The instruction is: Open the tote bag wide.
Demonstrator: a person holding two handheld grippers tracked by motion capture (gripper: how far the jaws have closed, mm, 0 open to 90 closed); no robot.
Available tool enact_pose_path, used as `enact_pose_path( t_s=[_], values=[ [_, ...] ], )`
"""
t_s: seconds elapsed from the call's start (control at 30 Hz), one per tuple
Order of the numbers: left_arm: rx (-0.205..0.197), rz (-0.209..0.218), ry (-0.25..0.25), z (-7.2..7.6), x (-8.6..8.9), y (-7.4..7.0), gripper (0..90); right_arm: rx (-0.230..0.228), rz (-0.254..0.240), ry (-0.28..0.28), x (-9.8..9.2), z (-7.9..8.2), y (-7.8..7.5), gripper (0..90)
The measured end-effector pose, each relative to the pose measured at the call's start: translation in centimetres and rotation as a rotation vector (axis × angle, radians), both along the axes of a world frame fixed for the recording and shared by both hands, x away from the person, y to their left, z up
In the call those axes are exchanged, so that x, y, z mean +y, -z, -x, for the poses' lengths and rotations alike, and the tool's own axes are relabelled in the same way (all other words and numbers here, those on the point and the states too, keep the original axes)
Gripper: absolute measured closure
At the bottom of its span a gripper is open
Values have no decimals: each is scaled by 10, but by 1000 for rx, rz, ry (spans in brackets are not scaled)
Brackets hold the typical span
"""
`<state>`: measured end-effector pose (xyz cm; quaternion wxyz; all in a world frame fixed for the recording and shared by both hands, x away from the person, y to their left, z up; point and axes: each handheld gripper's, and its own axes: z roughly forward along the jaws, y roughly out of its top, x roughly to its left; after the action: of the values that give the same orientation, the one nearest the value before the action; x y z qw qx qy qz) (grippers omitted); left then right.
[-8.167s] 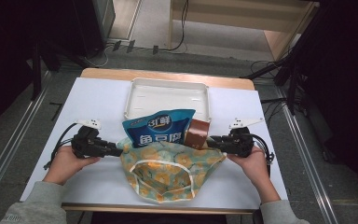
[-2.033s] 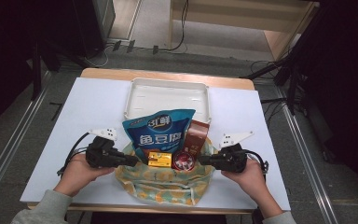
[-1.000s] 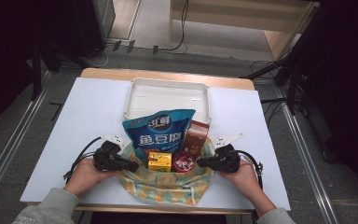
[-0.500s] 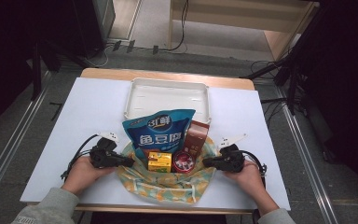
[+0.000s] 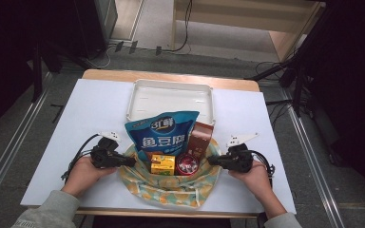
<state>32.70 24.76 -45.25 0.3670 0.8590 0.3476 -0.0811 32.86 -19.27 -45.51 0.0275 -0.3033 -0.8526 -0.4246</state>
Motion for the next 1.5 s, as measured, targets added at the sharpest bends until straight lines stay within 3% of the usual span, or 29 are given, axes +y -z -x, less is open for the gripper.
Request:
enact_pose_path(
  t_s=[0.17,0.23,0.47,0.67,0.87,1.07,1.37,1.5],
  values=[
    [-17,17,7,-2,3,-12,900,-22,-54,18,-7,1,-17,900],
    [-25,40,1,-3,5,-19,900,-51,-68,20,-9,-1,-24,900],
    [-87,64,-18,-16,8,-50,900,-79,-59,40,-9,-19,-40,900],
    [-100,54,6,-31,-8,-59,900,-97,-71,53,-1,-37,-47,900],
    [-102,55,41,-40,-28,-49,900,-111,-100,30,14,-47,-48,900],
    [-72,71,25,-45,-32,-30,900,-115,-103,20,21,-47,-35,900],
    [-39,62,13,-46,-31,-9,900,-67,-73,32,17,-50,-11,900],
    [-23,39,12,-47,-32,1,900,-56,-48,32,18,-51,-1,900]
  ],
)
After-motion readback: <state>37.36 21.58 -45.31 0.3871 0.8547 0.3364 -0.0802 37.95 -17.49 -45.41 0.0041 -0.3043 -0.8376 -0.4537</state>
